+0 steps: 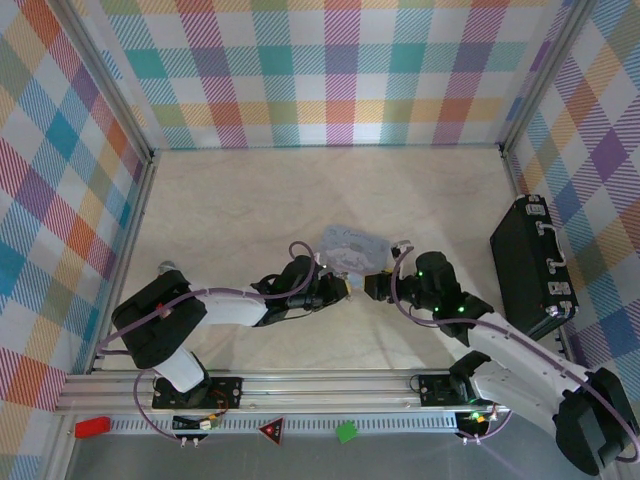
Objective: Unlock a padlock with a key
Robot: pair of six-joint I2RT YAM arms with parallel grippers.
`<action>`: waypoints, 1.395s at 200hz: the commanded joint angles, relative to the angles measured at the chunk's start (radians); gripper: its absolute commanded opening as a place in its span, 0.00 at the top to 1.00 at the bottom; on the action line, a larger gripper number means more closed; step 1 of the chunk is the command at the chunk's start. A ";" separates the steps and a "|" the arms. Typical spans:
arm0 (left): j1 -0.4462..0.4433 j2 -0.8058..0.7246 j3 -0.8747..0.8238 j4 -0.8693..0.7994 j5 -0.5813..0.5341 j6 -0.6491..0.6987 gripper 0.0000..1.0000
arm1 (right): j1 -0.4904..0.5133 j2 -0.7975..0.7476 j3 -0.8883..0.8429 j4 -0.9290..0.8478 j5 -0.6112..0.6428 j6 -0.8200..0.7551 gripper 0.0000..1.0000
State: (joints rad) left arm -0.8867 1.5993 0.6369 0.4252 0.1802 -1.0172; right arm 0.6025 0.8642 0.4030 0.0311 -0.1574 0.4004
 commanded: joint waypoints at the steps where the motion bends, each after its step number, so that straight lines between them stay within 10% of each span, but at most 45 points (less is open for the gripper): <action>1: 0.012 -0.048 0.022 -0.146 -0.052 0.115 1.00 | 0.016 -0.039 -0.021 -0.031 0.015 -0.063 0.41; 43: 0.012 -0.042 0.015 -0.150 -0.072 0.205 0.91 | 0.053 -0.023 -0.020 -0.023 0.026 -0.063 0.41; 98: 0.022 -0.108 -0.091 -0.030 -0.136 0.354 0.55 | 0.109 0.011 -0.009 -0.035 0.072 -0.061 0.41; 279: 0.033 0.077 -0.119 0.239 -0.011 0.408 0.56 | 0.225 0.044 -0.003 -0.027 0.182 -0.026 0.42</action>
State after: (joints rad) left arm -0.8368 1.6730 0.5106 0.6590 0.1638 -0.6331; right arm 0.8196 0.9081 0.3870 -0.0235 0.0132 0.3622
